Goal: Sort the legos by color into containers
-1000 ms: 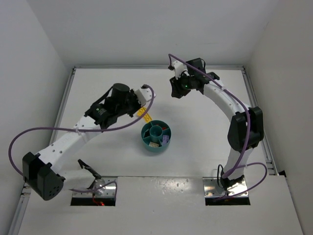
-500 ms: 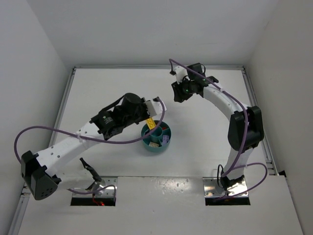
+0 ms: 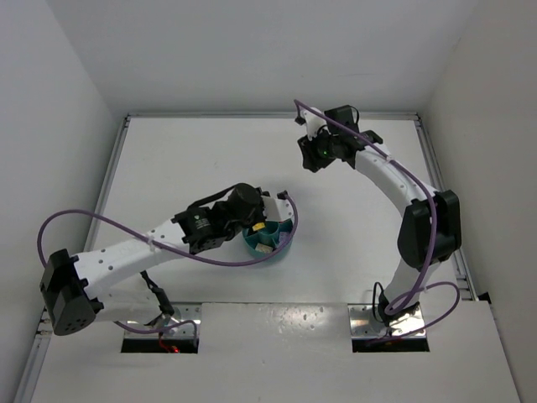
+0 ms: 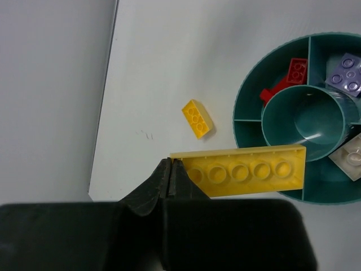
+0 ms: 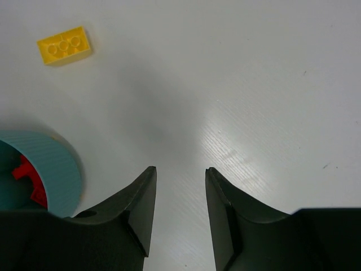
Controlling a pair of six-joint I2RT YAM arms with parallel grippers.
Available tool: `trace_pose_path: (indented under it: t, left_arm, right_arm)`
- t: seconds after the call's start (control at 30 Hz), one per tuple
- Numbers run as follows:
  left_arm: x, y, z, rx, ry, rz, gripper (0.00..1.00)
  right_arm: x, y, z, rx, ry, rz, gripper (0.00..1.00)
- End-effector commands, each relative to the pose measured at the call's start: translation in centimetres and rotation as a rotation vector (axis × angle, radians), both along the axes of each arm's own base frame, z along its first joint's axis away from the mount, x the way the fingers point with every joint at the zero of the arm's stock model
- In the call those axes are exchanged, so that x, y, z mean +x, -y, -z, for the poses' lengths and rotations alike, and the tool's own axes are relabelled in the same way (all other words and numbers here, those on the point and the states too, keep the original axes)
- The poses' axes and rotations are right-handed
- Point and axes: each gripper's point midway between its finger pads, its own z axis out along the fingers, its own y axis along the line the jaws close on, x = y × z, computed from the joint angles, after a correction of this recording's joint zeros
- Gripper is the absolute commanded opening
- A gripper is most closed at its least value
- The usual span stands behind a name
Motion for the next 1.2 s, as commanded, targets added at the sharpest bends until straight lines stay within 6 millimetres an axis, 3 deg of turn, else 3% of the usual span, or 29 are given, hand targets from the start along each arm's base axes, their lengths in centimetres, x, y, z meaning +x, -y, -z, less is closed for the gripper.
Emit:
trace_pose_path:
  t: [0.0, 0.2, 0.33, 0.4, 0.43, 0.5, 0.87, 1.17]
  left_arm:
    - [0.5, 0.1, -1.3, -0.009, 0.083, -0.040, 0.02]
    - [0.6, 0.6, -1.1, -0.008, 0.088, -0.038, 0.02]
    - [0.5, 1.1, -1.2, -0.010, 0.089, -0.028, 0.02]
    - [0.6, 1.2, -0.8, -0.001, 0.083, -0.028, 0.02]
    - [0.3, 1.5, -0.8, -0.001, 0.083, -0.017, 0.02]
    - [0.3, 2.0, -0.2, 0.013, 0.080, -0.014, 0.02]
    - [0.2, 3.3, 0.7, 0.006, 0.063, -0.014, 0.00]
    - [1.9, 3.4, 0.3, 0.010, 0.085, -0.033, 0.00]
  right_arm:
    - [0.7, 0.5, -2.7, 0.005, 0.092, 0.018, 0.41]
    - [1.2, 0.6, -3.5, -0.007, 0.122, 0.010, 0.44]
    - [1.4, 0.9, -3.4, -0.019, 0.126, 0.023, 0.66]
    - [1.6, 1.0, -3.6, -0.022, 0.137, 0.030, 0.69]
    - [1.6, 1.0, -3.6, -0.022, 0.137, 0.030, 0.80]
    - [1.7, 1.1, -3.6, -0.028, 0.139, 0.037, 0.86]
    - [1.5, 1.4, -3.8, -0.037, 0.154, 0.037, 0.89]
    - [1.2, 1.4, -3.8, -0.031, 0.152, 0.030, 0.90]
